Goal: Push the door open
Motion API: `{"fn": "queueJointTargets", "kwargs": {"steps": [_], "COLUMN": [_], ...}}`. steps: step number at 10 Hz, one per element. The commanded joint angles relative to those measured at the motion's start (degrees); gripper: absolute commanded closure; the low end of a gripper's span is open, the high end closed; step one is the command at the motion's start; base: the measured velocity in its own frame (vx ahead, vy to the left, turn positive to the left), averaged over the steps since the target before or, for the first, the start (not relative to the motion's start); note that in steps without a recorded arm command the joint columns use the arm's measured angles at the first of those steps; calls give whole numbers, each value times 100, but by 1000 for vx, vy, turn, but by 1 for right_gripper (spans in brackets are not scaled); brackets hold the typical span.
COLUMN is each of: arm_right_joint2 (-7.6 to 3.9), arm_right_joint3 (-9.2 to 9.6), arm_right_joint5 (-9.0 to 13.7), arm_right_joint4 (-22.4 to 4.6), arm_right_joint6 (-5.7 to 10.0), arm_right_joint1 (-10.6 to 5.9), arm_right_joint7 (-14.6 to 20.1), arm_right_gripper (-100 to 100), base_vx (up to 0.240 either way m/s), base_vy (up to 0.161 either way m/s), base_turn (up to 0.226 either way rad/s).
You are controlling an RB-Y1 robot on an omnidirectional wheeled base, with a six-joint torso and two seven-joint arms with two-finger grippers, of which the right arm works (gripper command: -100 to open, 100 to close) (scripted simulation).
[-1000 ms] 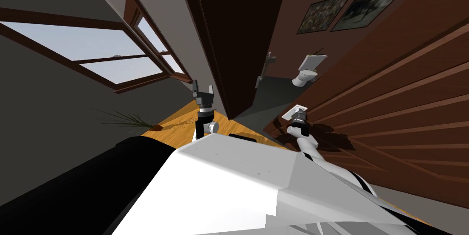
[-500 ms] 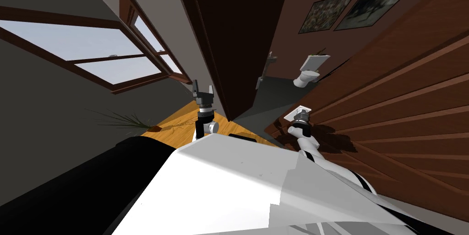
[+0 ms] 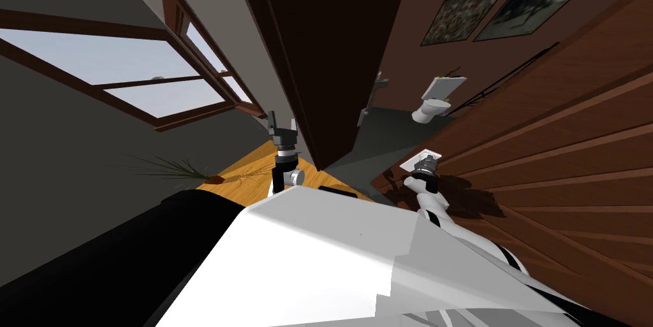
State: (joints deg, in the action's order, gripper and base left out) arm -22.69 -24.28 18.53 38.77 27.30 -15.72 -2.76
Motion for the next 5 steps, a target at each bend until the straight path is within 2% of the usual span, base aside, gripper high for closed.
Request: {"fn": "queueJointTargets", "kwargs": {"steps": [1, 2, 3, 5], "arm_right_joint2": [-117, -117, -127, -127], "arm_right_joint3": [-183, -183, -329, -329], "arm_right_joint5": [44, 44, 80, 80], "arm_right_joint4": [-160, -135, -224, -224], "arm_right_joint6": [138, 138, 153, 153], "arm_right_joint1": [-30, -30, -46, -46], "arm_right_joint7": [-59, -59, -147, -147], "arm_right_gripper": [100, 100, 100, 100], "base_vx": [143, 111, 119, 53], "base_vy": [-15, -18, -12, -11], "base_turn": [26, 0, 32, 10]}}
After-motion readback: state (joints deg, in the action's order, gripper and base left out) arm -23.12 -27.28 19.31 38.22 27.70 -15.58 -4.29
